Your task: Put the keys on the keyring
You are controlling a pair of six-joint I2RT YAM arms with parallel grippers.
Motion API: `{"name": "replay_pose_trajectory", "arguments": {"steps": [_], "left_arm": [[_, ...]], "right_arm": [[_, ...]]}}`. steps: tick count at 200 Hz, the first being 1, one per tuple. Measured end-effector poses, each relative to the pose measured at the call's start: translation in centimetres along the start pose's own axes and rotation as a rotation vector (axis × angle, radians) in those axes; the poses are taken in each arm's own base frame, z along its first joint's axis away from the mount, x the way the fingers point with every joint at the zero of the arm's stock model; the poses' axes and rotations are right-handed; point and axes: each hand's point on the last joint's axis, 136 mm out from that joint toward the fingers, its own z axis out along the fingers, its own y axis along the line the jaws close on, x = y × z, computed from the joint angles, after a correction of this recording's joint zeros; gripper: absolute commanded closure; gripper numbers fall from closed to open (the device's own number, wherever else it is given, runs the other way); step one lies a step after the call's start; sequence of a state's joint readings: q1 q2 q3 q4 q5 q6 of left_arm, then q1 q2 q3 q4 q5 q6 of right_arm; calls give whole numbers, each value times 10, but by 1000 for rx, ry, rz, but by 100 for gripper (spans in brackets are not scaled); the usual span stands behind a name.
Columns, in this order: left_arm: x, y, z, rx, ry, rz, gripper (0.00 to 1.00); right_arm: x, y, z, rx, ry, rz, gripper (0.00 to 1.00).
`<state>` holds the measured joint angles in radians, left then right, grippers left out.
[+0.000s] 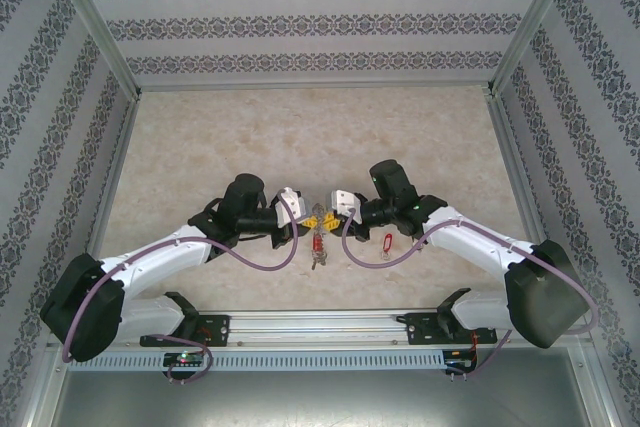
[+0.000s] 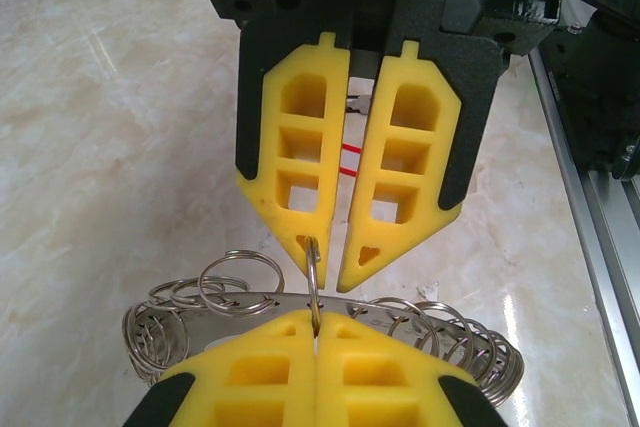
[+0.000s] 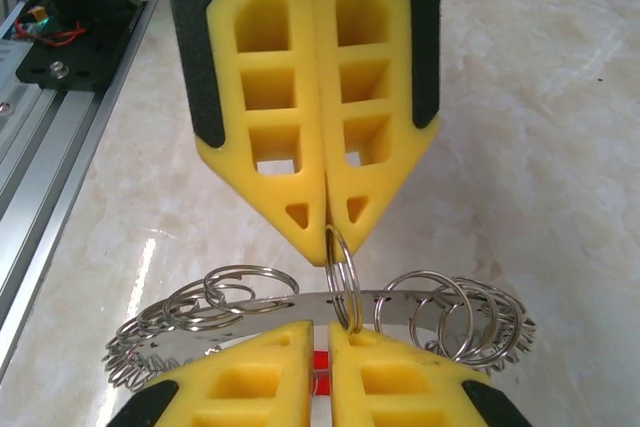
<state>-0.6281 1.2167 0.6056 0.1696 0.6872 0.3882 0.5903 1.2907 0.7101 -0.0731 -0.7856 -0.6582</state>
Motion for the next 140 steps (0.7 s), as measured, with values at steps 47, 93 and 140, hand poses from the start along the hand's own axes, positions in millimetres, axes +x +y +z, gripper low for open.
{"name": "replay_pose_trajectory", "arguments": {"steps": [47,93,140], "left_arm": [[-1,1,0,-5,-15,-2,100],[2,-1,1,-3,-11,-8,100],[2,-1,1,-4,-11,-8,100]], "right_arm": [[-1,-4,-1,14,-11,15,80],[-5,-12,-3,42,-31,2,76],[-6,-12,-4,35,-42,3,80]]}}
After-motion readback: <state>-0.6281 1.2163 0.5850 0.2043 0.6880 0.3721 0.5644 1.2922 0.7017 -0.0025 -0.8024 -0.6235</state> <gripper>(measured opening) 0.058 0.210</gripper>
